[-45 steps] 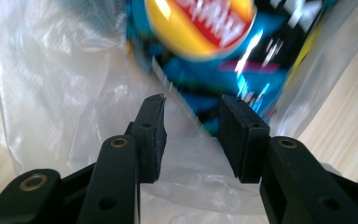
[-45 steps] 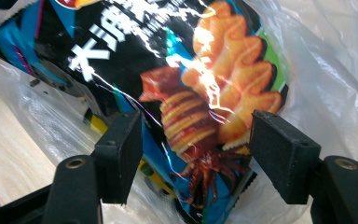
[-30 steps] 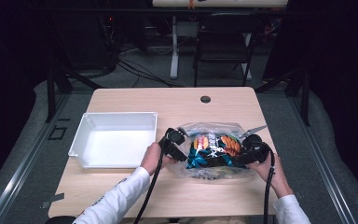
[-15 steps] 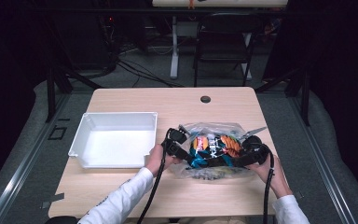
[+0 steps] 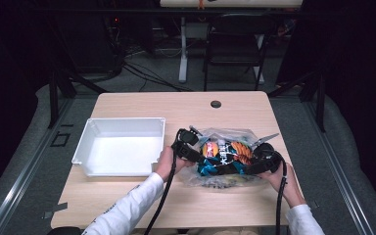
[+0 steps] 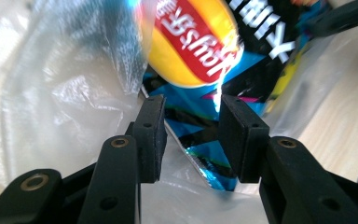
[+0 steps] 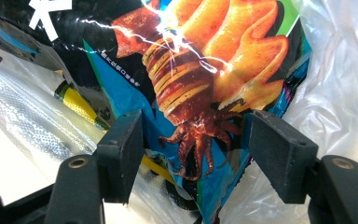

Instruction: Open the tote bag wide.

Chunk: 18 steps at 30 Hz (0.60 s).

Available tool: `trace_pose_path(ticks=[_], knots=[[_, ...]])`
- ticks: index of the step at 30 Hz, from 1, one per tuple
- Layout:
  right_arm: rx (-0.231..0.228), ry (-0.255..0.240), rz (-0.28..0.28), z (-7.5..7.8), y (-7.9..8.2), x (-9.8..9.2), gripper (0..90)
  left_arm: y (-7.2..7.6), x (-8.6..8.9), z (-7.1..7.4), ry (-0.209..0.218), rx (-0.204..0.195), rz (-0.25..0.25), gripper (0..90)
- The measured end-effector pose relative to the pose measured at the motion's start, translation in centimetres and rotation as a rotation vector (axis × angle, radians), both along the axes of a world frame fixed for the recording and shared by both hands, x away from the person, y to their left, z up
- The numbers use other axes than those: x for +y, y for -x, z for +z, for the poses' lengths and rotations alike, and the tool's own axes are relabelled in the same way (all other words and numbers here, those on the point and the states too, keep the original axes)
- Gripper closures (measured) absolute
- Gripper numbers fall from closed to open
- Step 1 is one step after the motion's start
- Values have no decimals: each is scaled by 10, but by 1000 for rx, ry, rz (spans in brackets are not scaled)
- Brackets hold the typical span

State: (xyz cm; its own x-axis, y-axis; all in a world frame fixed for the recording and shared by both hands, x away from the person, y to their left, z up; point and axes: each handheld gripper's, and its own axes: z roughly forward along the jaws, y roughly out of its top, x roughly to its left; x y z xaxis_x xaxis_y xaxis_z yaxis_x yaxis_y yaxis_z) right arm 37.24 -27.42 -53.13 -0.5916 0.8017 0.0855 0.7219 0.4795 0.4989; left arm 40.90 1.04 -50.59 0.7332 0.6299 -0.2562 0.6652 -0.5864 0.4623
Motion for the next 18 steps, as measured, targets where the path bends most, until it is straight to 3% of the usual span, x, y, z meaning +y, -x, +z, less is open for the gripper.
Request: trace_pose_path(ticks=[2, 6, 13, 18], knots=[[1, 0, 0, 0, 1, 0, 359, -1, 3, -9, 11, 36, 15, 620], [9, -7, -3, -2, 1, -1, 358, 0, 9, -21, 13, 68, 20, 634], [7, 2, -3, -3, 0, 0, 359, -3, 12, -30, 43, 141, 2, 686], [9, -6, -4, -3, 0, -1, 361, -3, 8, -36, 50, 166, -20, 805]])
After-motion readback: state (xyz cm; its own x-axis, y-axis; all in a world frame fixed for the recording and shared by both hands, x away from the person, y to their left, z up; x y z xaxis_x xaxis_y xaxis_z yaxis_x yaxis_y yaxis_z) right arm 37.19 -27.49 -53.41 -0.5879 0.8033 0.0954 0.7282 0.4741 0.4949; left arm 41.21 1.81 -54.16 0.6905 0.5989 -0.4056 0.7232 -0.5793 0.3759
